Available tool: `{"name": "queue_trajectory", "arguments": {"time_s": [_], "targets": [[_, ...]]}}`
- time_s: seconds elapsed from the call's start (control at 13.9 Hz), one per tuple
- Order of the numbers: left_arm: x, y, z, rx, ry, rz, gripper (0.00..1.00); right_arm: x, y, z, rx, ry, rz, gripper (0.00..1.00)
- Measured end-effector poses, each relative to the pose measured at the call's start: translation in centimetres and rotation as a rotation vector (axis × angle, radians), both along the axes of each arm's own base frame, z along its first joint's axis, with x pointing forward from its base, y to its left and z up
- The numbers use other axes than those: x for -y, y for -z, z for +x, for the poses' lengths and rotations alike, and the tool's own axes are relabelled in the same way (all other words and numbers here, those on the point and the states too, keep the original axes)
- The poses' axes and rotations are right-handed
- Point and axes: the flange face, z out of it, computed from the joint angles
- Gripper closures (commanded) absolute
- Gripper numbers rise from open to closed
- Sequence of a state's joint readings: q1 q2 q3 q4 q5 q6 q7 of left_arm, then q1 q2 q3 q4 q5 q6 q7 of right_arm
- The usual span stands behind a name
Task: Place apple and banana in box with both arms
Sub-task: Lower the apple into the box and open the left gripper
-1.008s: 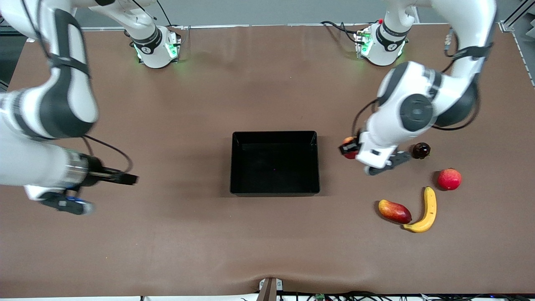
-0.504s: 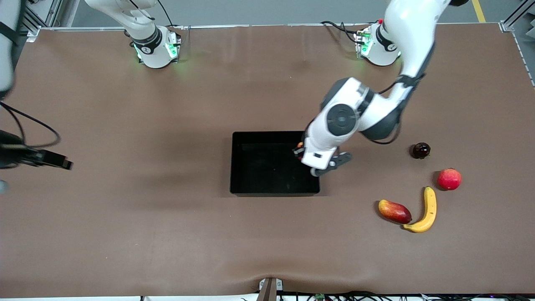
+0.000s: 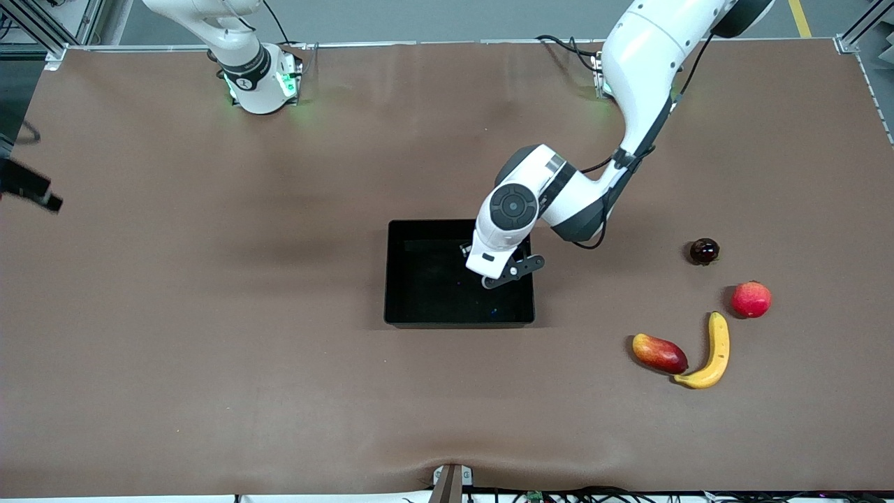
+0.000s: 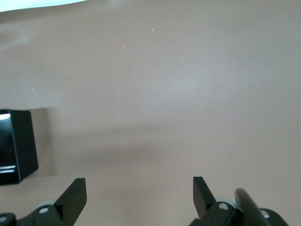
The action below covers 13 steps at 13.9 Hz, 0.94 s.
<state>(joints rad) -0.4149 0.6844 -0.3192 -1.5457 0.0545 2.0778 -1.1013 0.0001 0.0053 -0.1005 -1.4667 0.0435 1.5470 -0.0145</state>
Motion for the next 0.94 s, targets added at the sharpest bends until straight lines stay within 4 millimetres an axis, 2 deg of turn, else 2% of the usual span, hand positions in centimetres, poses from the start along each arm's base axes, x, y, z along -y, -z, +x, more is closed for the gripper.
{"name": "queue_trajectory", "arguments": {"time_s": [0.07, 0.14, 0.22, 0.29, 0.5, 0.65, 0.79, 0.94], "targets": [[0.0, 0.8, -0.1, -0.010, 0.001, 0.006, 1.00, -0.8, -0.6, -1.3, 0.007, -0.016, -0.011, 0.00], [-0.1, 1.5, -0.2, -0.019, 0.001, 0.010, 0.88, -1.4, -0.8, -1.9, 0.013, -0.028, -0.019, 0.00], [0.0, 2.0, -0.3, -0.027, 0.003, 0.014, 0.48, -1.6, -0.4, -2.0, 0.021, -0.033, -0.024, 0.00], [0.0, 2.4, -0.4, -0.031, 0.005, 0.016, 0.00, -1.5, 0.3, -1.7, 0.030, -0.032, -0.026, 0.00], [0.1, 2.1, -0.2, -0.023, 0.007, 0.012, 0.00, -1.5, 2.1, -1.1, 0.023, -0.052, -0.030, 0.00], [0.0, 0.2, 0.8, 0.013, 0.007, 0.007, 0.00, -1.3, 2.2, -1.1, 0.021, -0.090, -0.034, 0.00], [-1.2, -4.2, 2.5, 0.060, -0.004, 0.008, 0.00, -1.2, 2.2, -1.1, 0.021, -0.104, -0.035, 0.00], [-4.1, -9.9, 4.7, 0.103, -0.006, 0.003, 0.00, -1.2, 2.3, -1.2, 0.013, -0.105, -0.034, 0.00]]}}
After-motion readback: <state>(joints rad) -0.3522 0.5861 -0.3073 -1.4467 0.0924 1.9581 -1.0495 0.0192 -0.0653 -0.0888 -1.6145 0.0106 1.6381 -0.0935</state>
